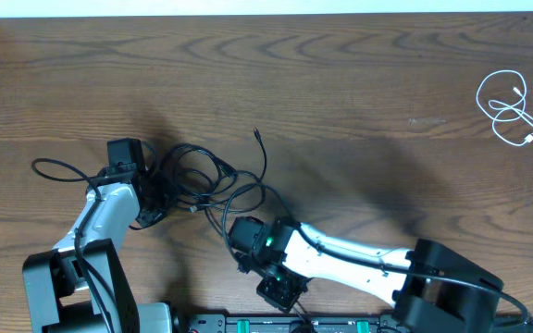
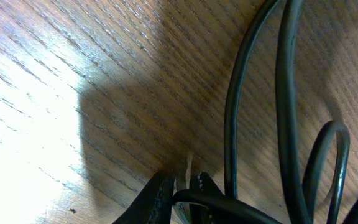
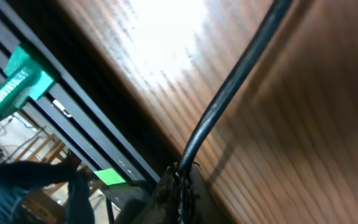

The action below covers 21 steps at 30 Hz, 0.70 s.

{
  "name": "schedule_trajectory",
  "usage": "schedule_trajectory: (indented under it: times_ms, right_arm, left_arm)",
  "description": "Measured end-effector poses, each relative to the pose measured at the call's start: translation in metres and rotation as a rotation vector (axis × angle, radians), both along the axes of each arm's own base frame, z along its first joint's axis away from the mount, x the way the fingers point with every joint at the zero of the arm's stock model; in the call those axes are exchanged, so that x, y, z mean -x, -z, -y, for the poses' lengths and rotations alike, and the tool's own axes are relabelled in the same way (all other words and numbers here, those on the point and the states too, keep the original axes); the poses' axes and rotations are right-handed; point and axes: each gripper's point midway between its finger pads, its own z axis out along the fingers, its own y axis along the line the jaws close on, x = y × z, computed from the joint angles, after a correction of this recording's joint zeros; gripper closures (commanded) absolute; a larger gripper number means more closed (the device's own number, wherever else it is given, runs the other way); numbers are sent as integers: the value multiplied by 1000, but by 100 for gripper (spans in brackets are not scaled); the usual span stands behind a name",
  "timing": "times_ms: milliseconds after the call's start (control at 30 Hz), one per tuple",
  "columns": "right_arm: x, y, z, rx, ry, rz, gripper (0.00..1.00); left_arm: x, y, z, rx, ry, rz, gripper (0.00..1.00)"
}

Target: Untangle cables

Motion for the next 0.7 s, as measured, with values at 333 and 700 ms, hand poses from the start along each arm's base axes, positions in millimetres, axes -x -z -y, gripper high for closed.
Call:
schedule_trajectory:
  times_ms: [333,700]
  right_arm:
    - [-93,-54,-17,-57,135,179,99]
    - [-244,-121,-27,-197,341,653,99]
  left_arm:
    - [0,0,0,0,0,0,83]
    - [0,0,0,0,0,0,83]
